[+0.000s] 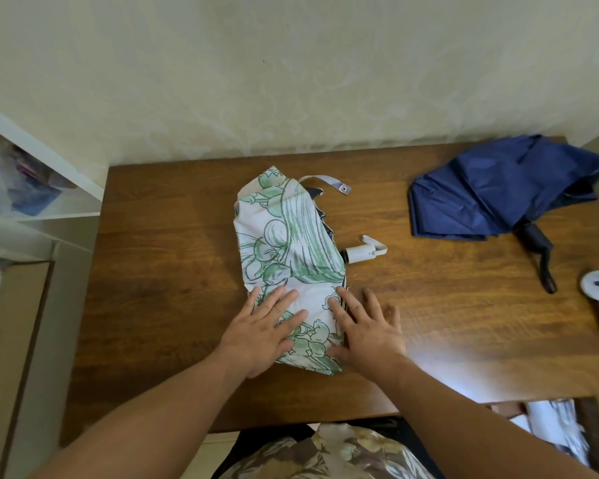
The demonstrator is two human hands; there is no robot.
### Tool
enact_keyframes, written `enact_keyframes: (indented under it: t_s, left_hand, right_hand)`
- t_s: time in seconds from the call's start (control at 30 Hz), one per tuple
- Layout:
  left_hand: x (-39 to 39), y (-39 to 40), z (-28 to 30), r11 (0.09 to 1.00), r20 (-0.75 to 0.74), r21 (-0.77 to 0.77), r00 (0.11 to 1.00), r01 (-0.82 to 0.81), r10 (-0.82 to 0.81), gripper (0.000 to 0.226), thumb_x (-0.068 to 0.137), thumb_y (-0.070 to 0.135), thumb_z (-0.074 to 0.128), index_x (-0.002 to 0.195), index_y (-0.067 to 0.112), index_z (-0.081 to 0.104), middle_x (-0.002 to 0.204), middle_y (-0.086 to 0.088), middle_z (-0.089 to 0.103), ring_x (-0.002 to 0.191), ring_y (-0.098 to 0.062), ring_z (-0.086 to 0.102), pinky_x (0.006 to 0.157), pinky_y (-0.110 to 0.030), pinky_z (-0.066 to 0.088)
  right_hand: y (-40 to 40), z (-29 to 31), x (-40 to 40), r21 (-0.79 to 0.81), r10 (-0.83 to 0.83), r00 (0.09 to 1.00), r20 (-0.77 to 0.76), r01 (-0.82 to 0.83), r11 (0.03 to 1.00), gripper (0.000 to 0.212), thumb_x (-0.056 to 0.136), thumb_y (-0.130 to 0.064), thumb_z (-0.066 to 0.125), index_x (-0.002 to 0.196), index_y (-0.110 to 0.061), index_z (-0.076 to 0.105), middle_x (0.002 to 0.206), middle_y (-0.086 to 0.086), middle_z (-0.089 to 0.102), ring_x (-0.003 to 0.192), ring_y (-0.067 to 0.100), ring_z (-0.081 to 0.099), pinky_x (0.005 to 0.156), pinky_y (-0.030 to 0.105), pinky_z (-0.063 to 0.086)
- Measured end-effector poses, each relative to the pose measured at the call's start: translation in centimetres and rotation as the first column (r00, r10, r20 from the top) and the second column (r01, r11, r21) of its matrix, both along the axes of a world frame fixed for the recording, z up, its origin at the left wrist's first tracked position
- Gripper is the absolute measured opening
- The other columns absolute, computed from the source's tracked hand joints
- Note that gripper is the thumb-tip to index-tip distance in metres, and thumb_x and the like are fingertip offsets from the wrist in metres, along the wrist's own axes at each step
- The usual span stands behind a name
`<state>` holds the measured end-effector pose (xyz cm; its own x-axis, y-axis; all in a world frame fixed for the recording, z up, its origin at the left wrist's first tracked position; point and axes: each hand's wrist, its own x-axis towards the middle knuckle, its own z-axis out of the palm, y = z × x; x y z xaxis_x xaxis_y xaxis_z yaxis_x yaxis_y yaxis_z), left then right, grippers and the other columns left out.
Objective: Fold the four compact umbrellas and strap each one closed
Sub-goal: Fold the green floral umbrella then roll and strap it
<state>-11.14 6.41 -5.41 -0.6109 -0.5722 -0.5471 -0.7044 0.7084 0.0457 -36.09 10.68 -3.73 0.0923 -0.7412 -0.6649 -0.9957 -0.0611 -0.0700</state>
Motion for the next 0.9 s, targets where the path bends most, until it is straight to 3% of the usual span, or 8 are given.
enact_keyframes:
  t_s: [0.13, 0.3, 0.4, 0.47, 0.5, 0.57, 0.63, 0.9]
  left_hand:
    - [4.2, 3.1, -1.9, 0.993, -0.133, -0.063, 0.987, -0.095, 0.086, 0.067, 0.109, 0.063, 0.024, 0.168, 0.037, 0.005, 0.177, 0.001, -0.007, 0.163, -0.025, -0.011, 0.126, -0.056, 0.002]
    - [7.5, 3.6, -1.0, 0.995, -0.171, -0.048, 0.982, -0.09, 0.08, 0.057, 0.108, 0.063, 0.024, 0.163, 0.046, 0.027, 0.176, 0.013, 0.008, 0.163, -0.019, 0.007, 0.124, -0.049, 0.01]
    - [5.6, 0.2, 1.7, 0.961, -0.328, -0.008, 0.909, -0.276, 0.258, 0.049, 0.107, 0.056, 0.025, 0.119, 0.041, 0.07, 0.138, 0.021, 0.061, 0.133, -0.008, 0.051, 0.114, -0.043, 0.034]
    - [4.0, -3.1, 3.4, 0.828, -0.46, -0.012, 0.739, -0.56, 0.493, 0.041, 0.106, 0.048, 0.036, 0.095, 0.031, 0.071, 0.105, 0.014, 0.066, 0.103, -0.013, 0.057, 0.097, -0.043, 0.047]
    - [3.3, -4.9, 4.2, 0.691, -0.526, 0.038, 0.573, -0.722, 0.629, 0.034, 0.106, 0.044, 0.043, 0.098, 0.027, 0.072, 0.104, 0.011, 0.064, 0.102, -0.016, 0.056, 0.094, -0.042, 0.049]
    - [1.6, -8.2, 6.2, 0.322, -0.552, 0.332, 0.094, -0.887, 0.828, 0.026, 0.107, 0.038, 0.05, 0.116, 0.024, 0.07, 0.11, 0.007, 0.062, 0.108, -0.02, 0.057, 0.093, -0.039, 0.047]
    - [0.0, -10.7, 8.0, 0.035, -0.365, 0.672, -0.29, -0.739, 0.885, 0.028, 0.108, 0.041, 0.05, 0.125, 0.024, 0.065, 0.112, 0.009, 0.064, 0.106, -0.015, 0.059, 0.089, -0.033, 0.044]
    - [-1.1, -11.6, 9.5, 0.076, -0.302, 0.804, -0.295, -0.59, 0.906, 0.033, 0.097, 0.026, 0.077, 0.127, 0.02, 0.065, 0.115, 0.002, 0.075, 0.098, -0.017, 0.075, 0.067, -0.03, 0.059]
  right_hand:
    - [0.2, -0.9, -0.3, 0.036, 0.002, 1.0, -0.002, -0.002, 0.999, 0.096, 0.094, -0.081, 0.032, 0.154, -0.042, -0.033, 0.154, -0.019, -0.051, 0.152, 0.033, -0.034, 0.12, 0.074, -0.006]
    - [0.1, -0.8, -0.3, 0.048, 0.0, 1.0, -0.001, 0.0, 0.999, 0.097, 0.093, -0.081, 0.033, 0.154, -0.043, -0.033, 0.156, -0.017, -0.049, 0.152, 0.034, -0.034, 0.12, 0.073, -0.005]
    - [0.1, -0.8, -0.2, 0.057, 0.003, 1.0, -0.002, -0.003, 0.998, 0.097, 0.093, -0.08, 0.034, 0.154, -0.043, -0.032, 0.157, -0.017, -0.047, 0.152, 0.034, -0.033, 0.12, 0.073, -0.006]
    - [0.1, -0.8, -0.2, 0.063, 0.008, 1.0, -0.004, -0.007, 0.998, 0.097, 0.094, -0.08, 0.034, 0.155, -0.042, -0.032, 0.157, -0.017, -0.047, 0.152, 0.035, -0.033, 0.12, 0.073, -0.006]
    - [0.1, -0.8, -0.2, 0.063, 0.008, 1.0, -0.005, -0.008, 0.998, 0.097, 0.094, -0.08, 0.034, 0.155, -0.042, -0.031, 0.157, -0.017, -0.047, 0.152, 0.035, -0.033, 0.12, 0.073, -0.006]
    - [0.1, -0.7, -0.2, 0.065, 0.005, 1.0, -0.007, -0.005, 0.998, 0.097, 0.094, -0.08, 0.035, 0.155, -0.042, -0.031, 0.158, -0.017, -0.046, 0.152, 0.035, -0.033, 0.12, 0.073, -0.005]
    - [0.1, -0.7, -0.1, 0.072, 0.005, 1.0, -0.009, -0.004, 0.997, 0.097, 0.094, -0.079, 0.036, 0.155, -0.042, -0.03, 0.158, -0.017, -0.046, 0.152, 0.034, -0.033, 0.12, 0.072, -0.005]
    - [0.1, -0.5, -0.2, 0.073, -0.005, 1.0, 0.011, 0.004, 0.997, 0.099, 0.095, -0.078, 0.04, 0.156, -0.042, -0.029, 0.159, -0.017, -0.045, 0.152, 0.034, -0.033, 0.121, 0.072, -0.005]
